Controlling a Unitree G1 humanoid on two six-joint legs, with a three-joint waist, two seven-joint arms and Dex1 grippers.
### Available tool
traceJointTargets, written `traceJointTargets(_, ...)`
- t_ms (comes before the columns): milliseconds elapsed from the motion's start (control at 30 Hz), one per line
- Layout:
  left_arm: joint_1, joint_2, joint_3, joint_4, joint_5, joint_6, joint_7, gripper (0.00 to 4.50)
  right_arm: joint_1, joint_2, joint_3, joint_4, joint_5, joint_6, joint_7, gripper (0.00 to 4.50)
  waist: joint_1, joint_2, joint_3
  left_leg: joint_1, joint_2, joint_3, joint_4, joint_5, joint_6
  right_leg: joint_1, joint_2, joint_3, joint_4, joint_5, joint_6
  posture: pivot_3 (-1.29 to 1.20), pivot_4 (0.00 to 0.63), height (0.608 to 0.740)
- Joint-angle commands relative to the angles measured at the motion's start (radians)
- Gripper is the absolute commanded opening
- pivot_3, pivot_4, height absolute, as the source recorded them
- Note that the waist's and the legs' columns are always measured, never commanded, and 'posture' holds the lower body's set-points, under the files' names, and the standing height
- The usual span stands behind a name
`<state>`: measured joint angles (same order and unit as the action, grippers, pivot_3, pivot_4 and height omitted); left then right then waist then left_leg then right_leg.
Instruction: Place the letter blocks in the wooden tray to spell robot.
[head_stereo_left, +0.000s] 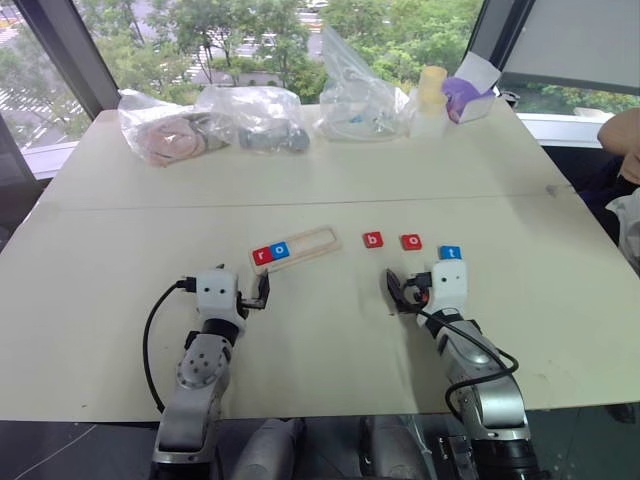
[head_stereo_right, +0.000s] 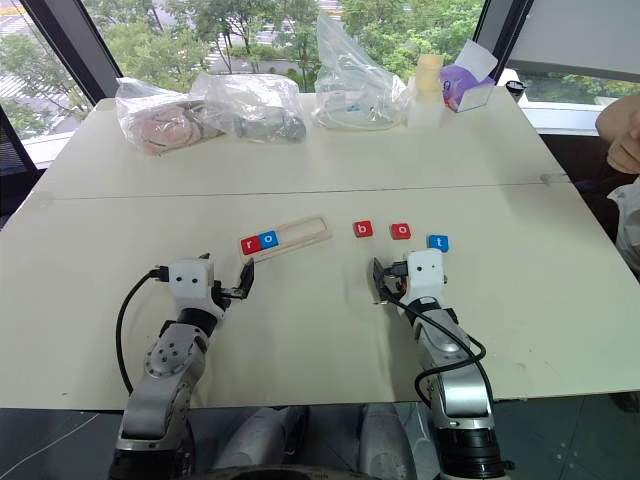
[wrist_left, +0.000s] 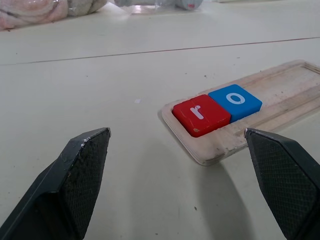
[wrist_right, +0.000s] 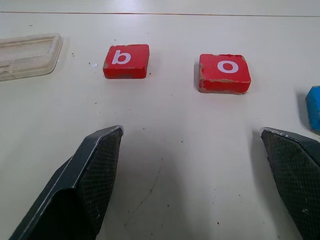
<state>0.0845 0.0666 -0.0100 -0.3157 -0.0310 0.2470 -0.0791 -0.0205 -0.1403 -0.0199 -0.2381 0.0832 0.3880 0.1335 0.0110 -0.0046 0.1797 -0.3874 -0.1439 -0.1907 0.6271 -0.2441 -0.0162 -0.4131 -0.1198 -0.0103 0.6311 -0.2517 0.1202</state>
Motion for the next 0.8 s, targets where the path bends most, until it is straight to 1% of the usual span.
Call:
traceJointTargets(33,-0.004,-0.001,-0.002,-0.014,0.001,-0.031,0.0,4.5,-0.003,0.003,0.0,0.02,0.005,0.015,0.003,4.46,0.0,0.0,0.0,0.0,0.0,0.0,0.0,0.0,0.0,0.0,0.0,0.0,0.0,0.0,0.0,0.0,0.15,0.74)
traceJointTargets(600,0.003,-0.007,0.006,-0.016,-0.017,-0.041,-0.015,4.5,0.002,0.0,-0.011,0.011,0.004,0.021,0.0,4.46,0.001,0.0,0.0,0.0,0.001,0.001,0.0,0.0,0.0,0.0,0.001,0.001,0.0,0.0,-0.001,0.0,0.15,0.74)
traceJointTargets(800,0.004,0.007,0.015,-0.026,-0.023,-0.033,-0.025,4.5,0.007,-0.008,-0.003,0.002,-0.015,0.007,-0.007,4.46,0.002,0.0,0.0,0.0,0.001,0.001,0.0,0.0,0.0,-0.001,0.001,0.001,0.0,0.0,0.0,0.0,0.15,0.74)
